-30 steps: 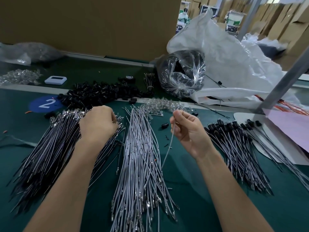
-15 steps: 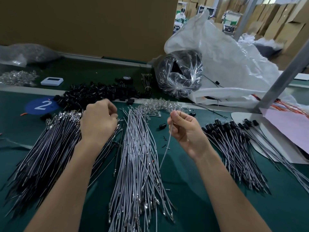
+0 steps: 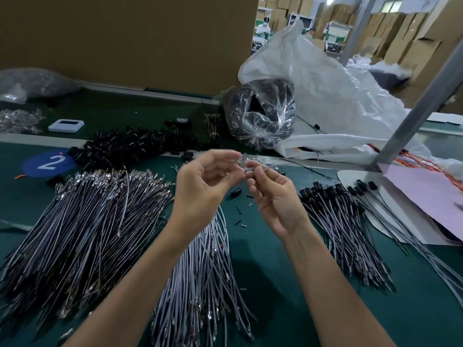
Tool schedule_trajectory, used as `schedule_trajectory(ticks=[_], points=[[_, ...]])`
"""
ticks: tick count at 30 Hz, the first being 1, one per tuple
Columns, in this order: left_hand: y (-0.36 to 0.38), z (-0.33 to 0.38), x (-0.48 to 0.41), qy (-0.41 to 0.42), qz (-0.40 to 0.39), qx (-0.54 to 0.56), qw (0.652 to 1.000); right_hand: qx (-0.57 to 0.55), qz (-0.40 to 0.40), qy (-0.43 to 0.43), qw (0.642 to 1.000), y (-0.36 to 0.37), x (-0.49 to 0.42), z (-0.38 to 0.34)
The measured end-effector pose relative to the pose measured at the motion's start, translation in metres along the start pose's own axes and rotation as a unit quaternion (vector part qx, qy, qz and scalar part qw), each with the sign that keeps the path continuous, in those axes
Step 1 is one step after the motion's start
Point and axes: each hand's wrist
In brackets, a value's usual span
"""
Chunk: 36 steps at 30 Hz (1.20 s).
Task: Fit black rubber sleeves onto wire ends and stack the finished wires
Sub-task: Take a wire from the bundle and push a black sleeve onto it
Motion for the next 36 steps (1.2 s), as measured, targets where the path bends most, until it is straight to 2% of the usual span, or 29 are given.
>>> schedule_trajectory(ticks=[4, 8, 11, 14, 20, 26, 31, 36], points=[[-0.001, -0.012, 0.004, -0.005, -0.022, -0.027, 0.999, 0.020, 0.020, -0.027, 0.999, -0.002, -0.002, 0.000], [-0.001, -0.015, 0.008, -0.024, -0.024, -0.008, 0.999, 0.061, 0.054, -0.054, 0.995, -0.005, -0.003, 0.000], [0.001, -0.018, 0.011, -0.042, 0.010, -0.032, 0.999, 0.118, 0.065, -0.065, 0.989, -0.007, -0.001, -0.002], [-0.002, -0.021, 0.009, -0.057, 0.050, -0.065, 0.995, 0.168, 0.041, -0.065, 0.983, -0.006, 0.000, -0.001], [0.000, -0.023, 0.008, -0.146, -0.066, -0.028, 0.987, 0.227, 0.031, -0.078, 0.970, 0.001, 0.002, 0.003], [0.004, -0.024, 0.012, -0.199, -0.063, 0.022, 0.978, 0.198, 0.114, -0.132, 0.965, -0.002, -0.001, 0.001], [0.005, -0.023, 0.013, -0.214, -0.047, 0.053, 0.974, 0.236, 0.125, -0.134, 0.954, -0.003, -0.001, 0.001], [0.004, -0.022, 0.013, -0.225, -0.051, 0.043, 0.972, 0.247, 0.102, -0.119, 0.956, -0.003, -0.001, 0.000]])
Point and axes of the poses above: each hand's wrist, its own x-axis away from the middle knuckle, its own y-axis out of the palm, z = x × y, and after that the axes turned 1 degree about y, right-handed
